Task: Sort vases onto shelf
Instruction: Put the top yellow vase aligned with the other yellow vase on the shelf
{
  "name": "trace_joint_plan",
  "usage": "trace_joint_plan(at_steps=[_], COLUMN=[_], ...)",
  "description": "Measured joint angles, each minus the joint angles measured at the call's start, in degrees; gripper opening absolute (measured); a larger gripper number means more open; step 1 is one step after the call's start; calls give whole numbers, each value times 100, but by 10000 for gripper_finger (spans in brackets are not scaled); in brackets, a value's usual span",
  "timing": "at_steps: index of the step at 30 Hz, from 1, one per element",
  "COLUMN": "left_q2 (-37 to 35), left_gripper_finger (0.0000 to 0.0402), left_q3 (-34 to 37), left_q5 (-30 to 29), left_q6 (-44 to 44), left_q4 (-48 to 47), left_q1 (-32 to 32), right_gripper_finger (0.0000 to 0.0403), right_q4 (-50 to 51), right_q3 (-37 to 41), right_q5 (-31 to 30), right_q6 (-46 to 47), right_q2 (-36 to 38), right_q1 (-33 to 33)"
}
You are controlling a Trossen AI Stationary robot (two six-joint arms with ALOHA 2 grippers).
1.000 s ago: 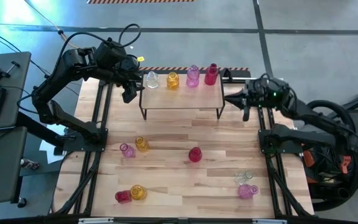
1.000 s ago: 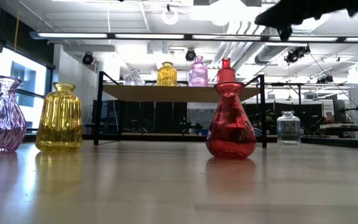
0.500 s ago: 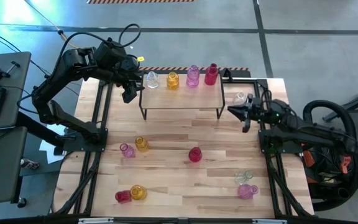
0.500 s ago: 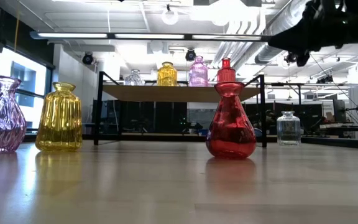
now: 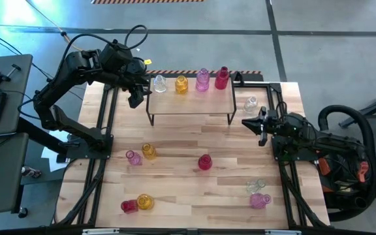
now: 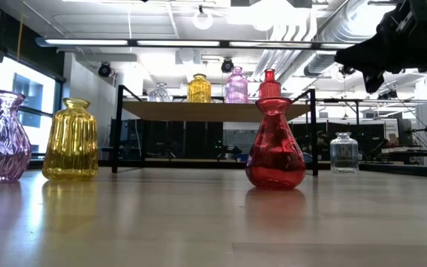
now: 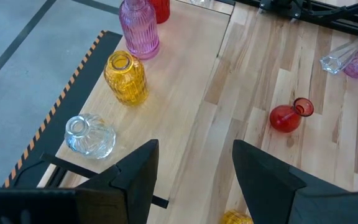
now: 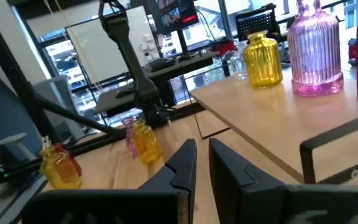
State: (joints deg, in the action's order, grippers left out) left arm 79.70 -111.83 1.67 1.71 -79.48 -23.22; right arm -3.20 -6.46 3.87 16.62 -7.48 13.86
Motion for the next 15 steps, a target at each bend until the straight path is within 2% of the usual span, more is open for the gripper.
trace_joint_plan(at_steps=[15], left_q2=[0], left_gripper_finger=[197], left_q3=[-2], left_q5=[1], left_q6=[0], left_q4=[0], left_q1=[2], right_gripper_finger=[28], right_q4=[434], right_q3=[2], right_q5=[-194], right_q6=[3], right_q2=[54], right_q1=[-298])
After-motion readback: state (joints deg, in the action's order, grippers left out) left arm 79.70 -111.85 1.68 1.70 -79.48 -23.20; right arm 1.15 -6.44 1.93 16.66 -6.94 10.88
